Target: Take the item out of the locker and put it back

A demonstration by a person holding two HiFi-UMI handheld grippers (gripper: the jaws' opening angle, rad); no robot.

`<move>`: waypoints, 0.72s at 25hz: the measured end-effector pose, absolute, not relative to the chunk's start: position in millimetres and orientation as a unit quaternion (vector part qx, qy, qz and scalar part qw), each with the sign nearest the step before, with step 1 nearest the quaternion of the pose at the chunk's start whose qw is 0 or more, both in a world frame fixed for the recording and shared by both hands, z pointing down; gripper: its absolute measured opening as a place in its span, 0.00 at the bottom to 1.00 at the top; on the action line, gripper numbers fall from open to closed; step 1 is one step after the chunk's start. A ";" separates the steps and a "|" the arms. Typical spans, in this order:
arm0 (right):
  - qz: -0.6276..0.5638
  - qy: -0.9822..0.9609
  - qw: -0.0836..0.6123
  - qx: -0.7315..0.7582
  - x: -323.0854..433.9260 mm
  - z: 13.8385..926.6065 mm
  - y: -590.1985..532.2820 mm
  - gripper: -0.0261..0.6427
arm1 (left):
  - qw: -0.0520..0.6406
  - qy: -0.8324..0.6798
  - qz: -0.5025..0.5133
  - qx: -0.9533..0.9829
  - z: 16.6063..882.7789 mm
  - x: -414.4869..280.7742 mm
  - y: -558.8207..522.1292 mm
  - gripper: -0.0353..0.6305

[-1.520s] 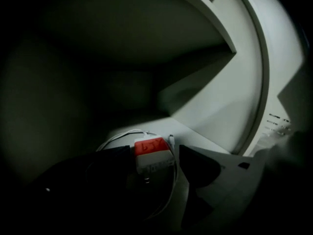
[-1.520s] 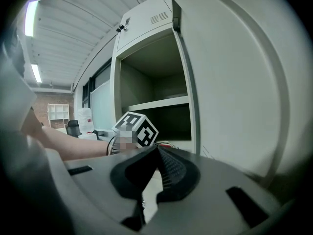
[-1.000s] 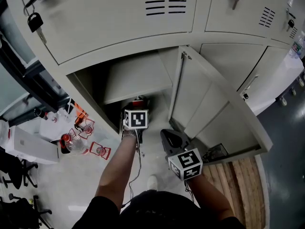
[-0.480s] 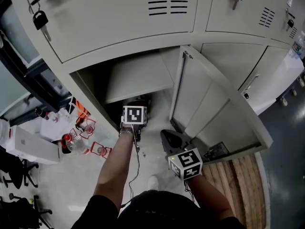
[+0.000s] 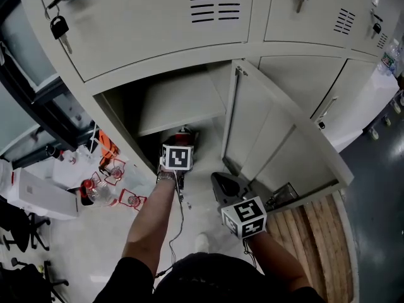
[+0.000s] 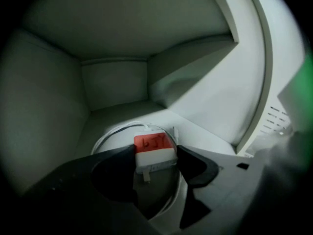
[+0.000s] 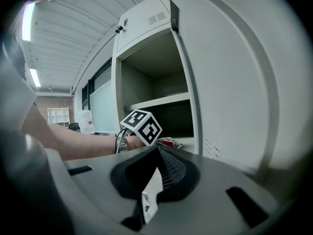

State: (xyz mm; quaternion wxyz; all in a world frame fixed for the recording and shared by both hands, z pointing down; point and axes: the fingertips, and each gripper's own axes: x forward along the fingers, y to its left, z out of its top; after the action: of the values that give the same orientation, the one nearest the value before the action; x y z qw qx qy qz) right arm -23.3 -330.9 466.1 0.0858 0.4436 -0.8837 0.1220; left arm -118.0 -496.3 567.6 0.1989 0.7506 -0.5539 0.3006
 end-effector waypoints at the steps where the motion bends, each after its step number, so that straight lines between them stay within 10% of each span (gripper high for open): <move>1: 0.122 -0.884 0.086 0.444 -22.3 465.9 -329.5 0.03 | 0.191 -0.558 0.296 0.751 565.2 -118.1 -495.6 0.46; 18: 0.112 -0.890 0.082 0.433 -3.7 463.5 -286.1 0.03 | 0.129 -0.584 0.248 0.762 528.8 -103.9 -435.7 0.46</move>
State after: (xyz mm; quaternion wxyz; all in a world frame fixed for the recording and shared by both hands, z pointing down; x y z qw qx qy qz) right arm -3.7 -286.1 463.5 0.0817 0.4334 -0.8905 0.1122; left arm -103.9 -435.7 528.8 0.1289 0.7619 -0.5841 0.2485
